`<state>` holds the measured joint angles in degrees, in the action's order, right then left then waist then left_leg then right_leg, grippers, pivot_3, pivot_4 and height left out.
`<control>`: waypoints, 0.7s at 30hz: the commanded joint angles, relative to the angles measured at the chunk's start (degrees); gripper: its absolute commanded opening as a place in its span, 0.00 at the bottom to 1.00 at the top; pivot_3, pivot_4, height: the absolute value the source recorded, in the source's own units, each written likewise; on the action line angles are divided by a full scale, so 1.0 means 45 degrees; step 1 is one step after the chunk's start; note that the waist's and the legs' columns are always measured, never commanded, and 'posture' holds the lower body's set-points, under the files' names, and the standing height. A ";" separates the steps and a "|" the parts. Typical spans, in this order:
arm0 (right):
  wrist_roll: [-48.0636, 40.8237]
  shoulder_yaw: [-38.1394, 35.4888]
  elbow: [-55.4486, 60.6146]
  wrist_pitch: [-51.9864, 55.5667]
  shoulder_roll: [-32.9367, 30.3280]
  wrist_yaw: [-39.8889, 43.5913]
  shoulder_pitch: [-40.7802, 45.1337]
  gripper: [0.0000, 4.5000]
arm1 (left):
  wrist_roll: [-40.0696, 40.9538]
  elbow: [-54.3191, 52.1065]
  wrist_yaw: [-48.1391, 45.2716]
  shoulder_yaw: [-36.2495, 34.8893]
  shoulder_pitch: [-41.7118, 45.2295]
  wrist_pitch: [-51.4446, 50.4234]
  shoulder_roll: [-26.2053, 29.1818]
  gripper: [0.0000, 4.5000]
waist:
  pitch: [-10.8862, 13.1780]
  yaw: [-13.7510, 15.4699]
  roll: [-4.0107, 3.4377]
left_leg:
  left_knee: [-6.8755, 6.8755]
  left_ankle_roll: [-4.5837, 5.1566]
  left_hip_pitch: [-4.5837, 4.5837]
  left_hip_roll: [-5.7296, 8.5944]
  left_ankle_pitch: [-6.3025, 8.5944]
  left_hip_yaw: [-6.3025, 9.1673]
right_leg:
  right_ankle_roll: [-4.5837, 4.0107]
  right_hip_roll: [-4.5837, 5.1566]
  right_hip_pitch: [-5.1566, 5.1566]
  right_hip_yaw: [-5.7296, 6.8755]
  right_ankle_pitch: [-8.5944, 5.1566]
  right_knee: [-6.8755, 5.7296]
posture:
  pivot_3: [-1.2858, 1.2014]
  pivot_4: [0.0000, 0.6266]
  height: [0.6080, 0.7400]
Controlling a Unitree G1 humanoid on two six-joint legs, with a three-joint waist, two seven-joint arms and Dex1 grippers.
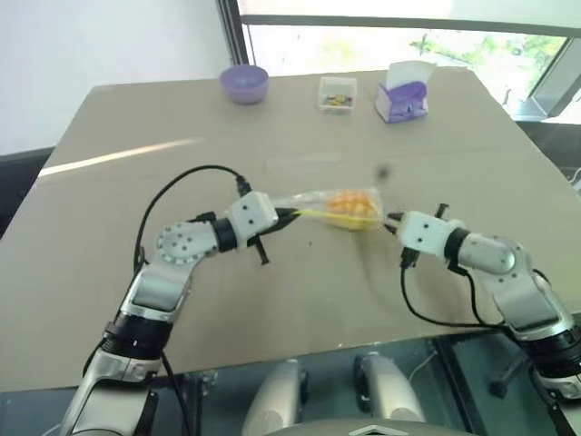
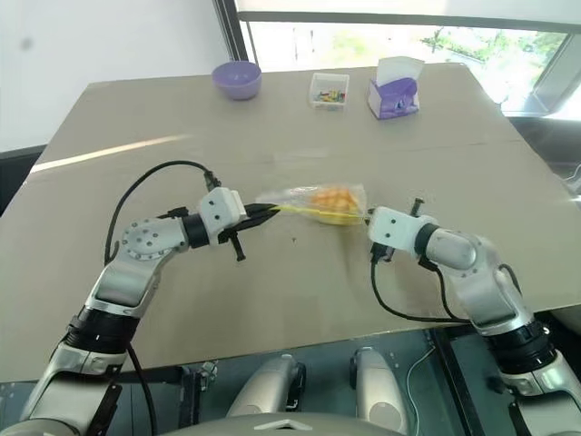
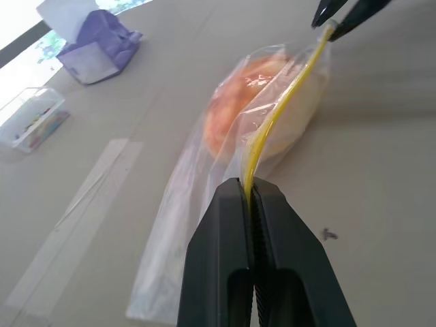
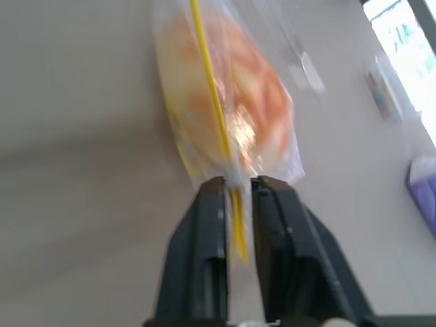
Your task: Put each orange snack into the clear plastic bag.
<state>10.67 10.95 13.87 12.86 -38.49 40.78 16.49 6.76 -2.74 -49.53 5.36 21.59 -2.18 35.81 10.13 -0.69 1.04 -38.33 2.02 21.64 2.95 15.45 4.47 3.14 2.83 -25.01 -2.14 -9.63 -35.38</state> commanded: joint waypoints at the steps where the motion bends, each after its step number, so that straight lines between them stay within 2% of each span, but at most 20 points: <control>1: -0.0376 -0.0415 0.0576 0.0024 -0.0033 0.0109 -0.0238 0.54 | 0.0146 -0.0455 0.0193 -0.0392 0.0069 -0.0056 0.0047 0.00 | 0.0000 0.0001 -0.0001 | -0.0002 0.0000 0.0020 0.0000 -0.0001 -0.0002 | -0.0001 0.0000 -0.0020 -0.0002 0.0001 -0.0002 | 0.52 0.24 1.00; 2: -0.0639 -0.0393 0.0859 0.0213 0.0008 0.0295 -0.0487 0.66 | 0.0158 -0.0487 0.0200 -0.0393 0.0084 -0.0113 0.0016 0.00 | 0.0000 -0.0007 -0.0001 | -0.0001 -0.0001 0.0022 0.0000 -0.0001 -0.0003 | -0.0002 0.0001 -0.0026 -0.0002 0.0001 -0.0005 | 0.52 0.24 1.00; 5: -0.1339 -0.0354 0.1460 0.0786 0.0227 0.0644 -0.0880 0.66 | 0.0191 -0.0602 0.0222 -0.0388 0.0099 -0.0252 -0.0017 0.00 | 0.0000 -0.0007 -0.0001 | 0.0002 -0.0002 0.0033 -0.0002 -0.0001 -0.0001 | -0.0003 0.0000 -0.0038 -0.0003 0.0001 -0.0006 | 0.52 0.24 1.00; 12: -0.1418 -0.0074 0.1490 0.0863 0.0927 0.0395 -0.0567 0.66 | 0.0209 -0.0740 0.0211 -0.0431 0.0138 -0.0447 0.0000 0.00 | 0.0000 -0.0008 0.0000 | -0.0003 -0.0001 0.0032 0.0002 -0.0001 -0.0007 | 0.0000 0.0002 -0.0036 -0.0008 0.0002 -0.0007 | 0.52 0.24 1.00; 17: -0.0910 0.0408 0.0270 0.0501 0.1530 -0.0095 0.0058 0.66 | 0.0205 -0.0841 0.0272 -0.0436 0.0182 -0.0550 -0.0043 0.00 | -0.0001 -0.0026 0.0000 | -0.0002 -0.0003 0.0031 0.0000 -0.0002 -0.0009 | -0.0002 0.0000 -0.0038 -0.0008 0.0002 -0.0009 | 0.52 0.24 1.00; 18: -0.0943 0.0393 0.0093 0.0507 0.1685 -0.0197 0.0159 0.55 | 0.0204 -0.0868 0.0292 -0.0435 0.0182 -0.0571 -0.0055 0.00 | -0.0001 -0.0019 0.0000 | -0.0002 -0.0003 0.0031 0.0001 -0.0002 -0.0008 | -0.0002 0.0000 -0.0038 -0.0009 0.0003 -0.0010 | 0.52 0.24 1.00; 21: -0.0737 0.0477 -0.0428 0.0273 0.1849 -0.0394 0.0288 0.33 | 0.0206 -0.0925 0.0367 -0.0445 0.0165 -0.0623 -0.0084 0.00 | -0.0001 -0.0004 -0.0001 | -0.0002 -0.0004 0.0033 0.0002 -0.0003 -0.0007 | -0.0004 0.0000 -0.0041 -0.0008 0.0003 -0.0011 | 0.52 0.24 1.00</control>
<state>6.71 13.15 11.81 15.58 -30.15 39.83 16.83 6.94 -4.05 -48.54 4.68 21.77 -5.00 35.56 10.13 -0.71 1.04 -38.33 2.00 21.80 2.97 15.43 4.44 3.13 2.84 -25.20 -2.18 -9.62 -35.43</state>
